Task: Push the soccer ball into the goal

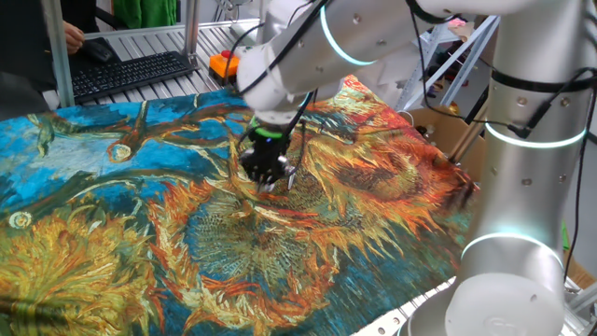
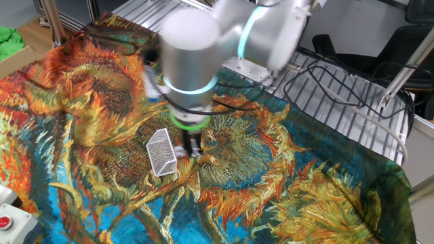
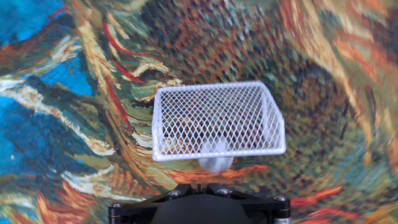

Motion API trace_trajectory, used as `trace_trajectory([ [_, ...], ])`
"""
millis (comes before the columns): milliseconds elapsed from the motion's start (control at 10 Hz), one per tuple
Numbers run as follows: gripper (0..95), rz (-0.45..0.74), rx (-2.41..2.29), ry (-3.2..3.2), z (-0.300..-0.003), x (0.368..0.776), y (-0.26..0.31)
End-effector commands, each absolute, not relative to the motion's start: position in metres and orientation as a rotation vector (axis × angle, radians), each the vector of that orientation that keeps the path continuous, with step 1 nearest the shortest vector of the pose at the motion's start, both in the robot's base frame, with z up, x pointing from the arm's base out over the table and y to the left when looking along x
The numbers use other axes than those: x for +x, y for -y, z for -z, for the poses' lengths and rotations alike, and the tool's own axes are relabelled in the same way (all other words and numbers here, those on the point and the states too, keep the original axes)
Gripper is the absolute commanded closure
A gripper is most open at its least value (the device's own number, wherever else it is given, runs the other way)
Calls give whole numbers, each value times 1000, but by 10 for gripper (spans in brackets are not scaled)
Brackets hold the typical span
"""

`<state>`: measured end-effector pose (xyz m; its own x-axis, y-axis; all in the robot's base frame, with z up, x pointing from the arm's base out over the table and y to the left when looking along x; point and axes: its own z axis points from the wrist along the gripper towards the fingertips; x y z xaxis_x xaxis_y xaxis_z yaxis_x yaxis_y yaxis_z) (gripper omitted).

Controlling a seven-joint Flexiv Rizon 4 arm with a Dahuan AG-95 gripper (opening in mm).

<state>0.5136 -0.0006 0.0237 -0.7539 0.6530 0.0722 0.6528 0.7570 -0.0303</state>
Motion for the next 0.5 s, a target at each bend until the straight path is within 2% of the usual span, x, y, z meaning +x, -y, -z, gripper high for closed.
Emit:
trace_trajectory([
  [100,950,-9,-1127,2833,-38,507,-9],
  [500,950,5,-1091,2841,-44,500,-19],
])
